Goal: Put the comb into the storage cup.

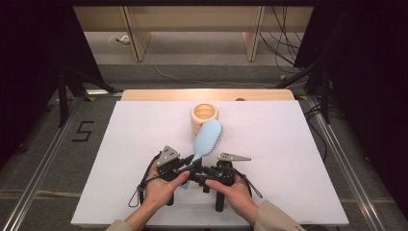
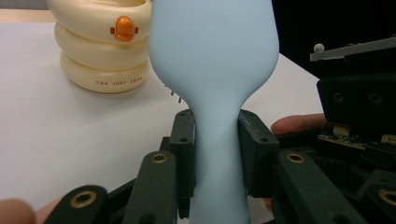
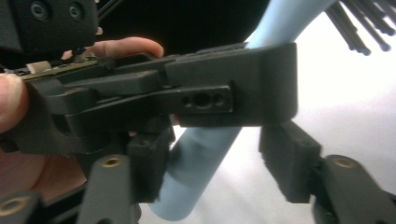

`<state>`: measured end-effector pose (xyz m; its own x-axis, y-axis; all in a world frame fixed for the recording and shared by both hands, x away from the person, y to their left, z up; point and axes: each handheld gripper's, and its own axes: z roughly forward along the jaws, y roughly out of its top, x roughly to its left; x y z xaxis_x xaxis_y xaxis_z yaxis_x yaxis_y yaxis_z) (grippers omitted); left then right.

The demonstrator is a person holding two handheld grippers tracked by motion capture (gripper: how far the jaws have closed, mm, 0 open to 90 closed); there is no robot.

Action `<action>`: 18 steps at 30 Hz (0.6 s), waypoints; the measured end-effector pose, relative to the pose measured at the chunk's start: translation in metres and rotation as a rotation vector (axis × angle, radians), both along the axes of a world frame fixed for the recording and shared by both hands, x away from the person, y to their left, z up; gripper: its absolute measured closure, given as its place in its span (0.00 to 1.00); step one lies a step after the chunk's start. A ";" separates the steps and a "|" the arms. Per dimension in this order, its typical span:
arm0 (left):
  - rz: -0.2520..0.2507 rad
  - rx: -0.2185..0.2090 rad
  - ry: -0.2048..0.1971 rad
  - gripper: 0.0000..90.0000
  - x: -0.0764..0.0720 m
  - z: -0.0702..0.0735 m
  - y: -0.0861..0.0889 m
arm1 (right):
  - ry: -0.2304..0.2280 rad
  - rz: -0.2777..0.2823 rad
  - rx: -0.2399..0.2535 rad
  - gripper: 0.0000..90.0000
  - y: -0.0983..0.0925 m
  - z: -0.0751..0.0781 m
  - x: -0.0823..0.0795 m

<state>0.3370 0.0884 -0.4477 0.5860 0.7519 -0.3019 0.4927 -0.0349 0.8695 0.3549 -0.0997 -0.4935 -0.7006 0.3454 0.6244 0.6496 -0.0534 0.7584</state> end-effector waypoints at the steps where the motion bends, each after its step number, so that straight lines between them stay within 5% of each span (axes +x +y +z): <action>1: 0.003 -0.002 0.001 0.77 0.000 0.000 0.000 | 0.001 0.003 0.002 0.55 0.000 0.000 0.000; 12: 0.000 -0.001 0.017 0.76 0.000 0.000 -0.001 | 0.028 -0.007 0.015 0.74 -0.004 -0.002 0.000; 18: -0.003 0.011 0.018 0.76 0.001 0.000 -0.003 | 0.062 -0.016 0.024 0.76 -0.005 -0.003 0.001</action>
<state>0.3376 0.0859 -0.4477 0.5830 0.7535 -0.3038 0.5079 -0.0462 0.8602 0.3554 -0.1049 -0.4963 -0.6545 0.3410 0.6748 0.6944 -0.0820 0.7149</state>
